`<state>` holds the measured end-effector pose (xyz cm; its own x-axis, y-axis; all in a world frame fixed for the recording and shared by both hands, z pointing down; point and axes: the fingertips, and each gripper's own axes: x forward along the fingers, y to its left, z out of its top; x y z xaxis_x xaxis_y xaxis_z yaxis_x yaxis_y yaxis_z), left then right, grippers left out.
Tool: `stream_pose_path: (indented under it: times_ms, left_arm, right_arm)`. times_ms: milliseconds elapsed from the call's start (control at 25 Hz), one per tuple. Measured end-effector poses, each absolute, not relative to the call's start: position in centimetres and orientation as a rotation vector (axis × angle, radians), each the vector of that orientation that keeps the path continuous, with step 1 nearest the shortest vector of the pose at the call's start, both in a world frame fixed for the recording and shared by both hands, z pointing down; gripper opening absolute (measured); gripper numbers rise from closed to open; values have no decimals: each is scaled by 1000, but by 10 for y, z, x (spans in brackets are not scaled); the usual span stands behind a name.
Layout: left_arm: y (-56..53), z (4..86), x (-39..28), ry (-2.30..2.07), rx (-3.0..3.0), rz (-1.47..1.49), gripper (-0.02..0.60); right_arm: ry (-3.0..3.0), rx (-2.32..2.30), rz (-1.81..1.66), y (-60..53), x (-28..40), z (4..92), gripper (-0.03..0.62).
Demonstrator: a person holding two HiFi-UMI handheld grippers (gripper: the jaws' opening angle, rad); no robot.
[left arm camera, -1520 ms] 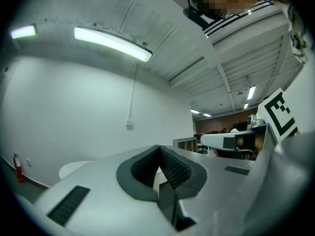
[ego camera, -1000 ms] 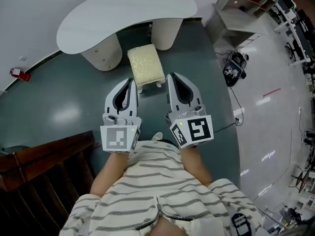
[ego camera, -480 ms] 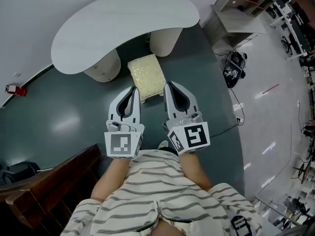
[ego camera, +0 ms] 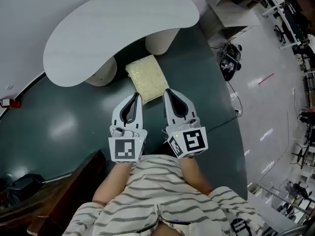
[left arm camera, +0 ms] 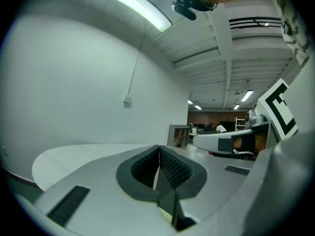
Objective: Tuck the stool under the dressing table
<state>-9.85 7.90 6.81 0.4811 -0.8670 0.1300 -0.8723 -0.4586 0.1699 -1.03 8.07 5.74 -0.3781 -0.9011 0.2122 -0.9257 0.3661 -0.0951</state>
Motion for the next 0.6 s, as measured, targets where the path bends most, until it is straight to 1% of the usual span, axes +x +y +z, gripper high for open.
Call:
stream_pose_path:
  times_ms: [160,360,600]
  left_arm:
    - [69,86,-100,-1458,2486,62,6]
    - [69,123,-93,-1471,2444,93,6]
    - [69,175,-87,-1516,2412,186,6]
  right_arm:
    - [-2456,1663,347,75,-17,75,14]
    - [-2419,1622,388,70,-10,107,14]
    - [-2388,1573,443,63,1,163,14]
